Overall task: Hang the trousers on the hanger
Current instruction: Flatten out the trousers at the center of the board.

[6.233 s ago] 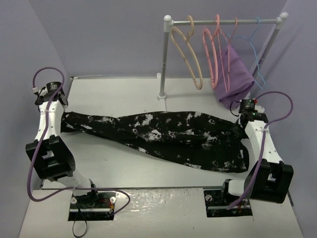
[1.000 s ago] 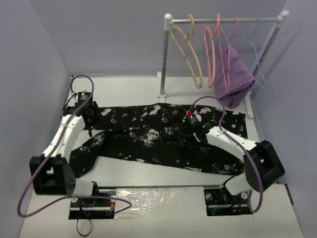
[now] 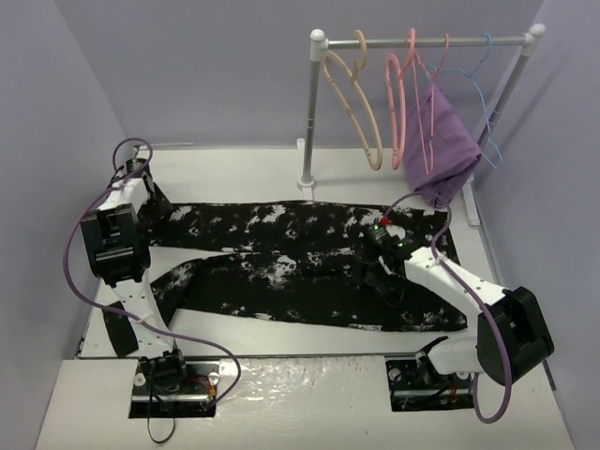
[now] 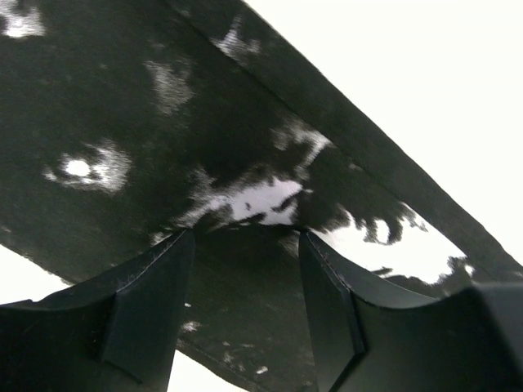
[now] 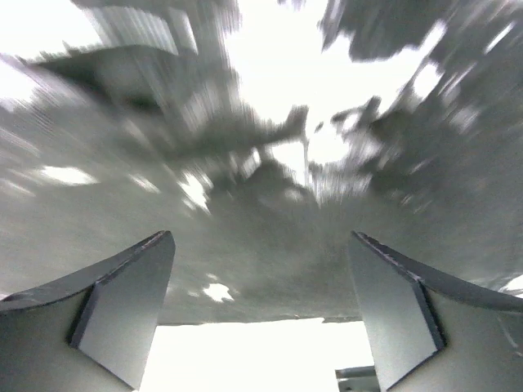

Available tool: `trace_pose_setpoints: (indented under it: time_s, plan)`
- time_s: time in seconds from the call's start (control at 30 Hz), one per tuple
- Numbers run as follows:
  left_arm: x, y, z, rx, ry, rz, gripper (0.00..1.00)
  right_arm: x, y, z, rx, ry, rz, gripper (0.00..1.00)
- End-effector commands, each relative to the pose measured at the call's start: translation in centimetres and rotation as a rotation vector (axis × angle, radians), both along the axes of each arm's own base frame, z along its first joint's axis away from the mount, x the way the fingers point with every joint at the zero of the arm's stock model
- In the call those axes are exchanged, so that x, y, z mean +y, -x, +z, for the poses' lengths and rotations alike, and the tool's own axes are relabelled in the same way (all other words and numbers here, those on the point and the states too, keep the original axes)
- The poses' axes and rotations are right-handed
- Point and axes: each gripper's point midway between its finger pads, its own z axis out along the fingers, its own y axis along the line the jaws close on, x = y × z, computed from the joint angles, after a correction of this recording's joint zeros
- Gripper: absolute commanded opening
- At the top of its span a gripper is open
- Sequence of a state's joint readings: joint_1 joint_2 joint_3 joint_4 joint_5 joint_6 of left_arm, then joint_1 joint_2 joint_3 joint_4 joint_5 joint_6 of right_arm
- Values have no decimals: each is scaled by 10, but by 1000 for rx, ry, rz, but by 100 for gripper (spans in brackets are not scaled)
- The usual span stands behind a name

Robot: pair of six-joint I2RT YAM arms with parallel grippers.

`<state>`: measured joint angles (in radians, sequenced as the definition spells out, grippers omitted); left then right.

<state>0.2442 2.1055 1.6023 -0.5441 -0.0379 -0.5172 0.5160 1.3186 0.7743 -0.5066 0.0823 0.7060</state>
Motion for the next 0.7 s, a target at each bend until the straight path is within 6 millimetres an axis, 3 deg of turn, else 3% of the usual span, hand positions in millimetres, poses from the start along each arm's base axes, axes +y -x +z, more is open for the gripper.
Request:
trace_pose_setpoints:
  time_s: [0.0,0.1,0.13,0.23,0.53,0.67]
  plan:
    - [-21,-20,81,-201,-38,-81,51,-31,-58,50,-163,29,-132,82]
    - [-33,-16,86,-221,-21,-87,51,-71,-77,52,-160,57,-241,77]
    - [-36,-16,87,-228,-17,-88,51,-76,-80,50,-150,60,-249,76]
    - [-49,-9,71,-205,19,-106,51,-102,-94,49,-147,61,-304,69]
    - [-72,-7,44,-166,44,-161,51,-137,-149,39,-219,19,-393,53]
    - [-81,-9,31,-138,44,-183,51,-148,-168,17,-213,36,-421,49]
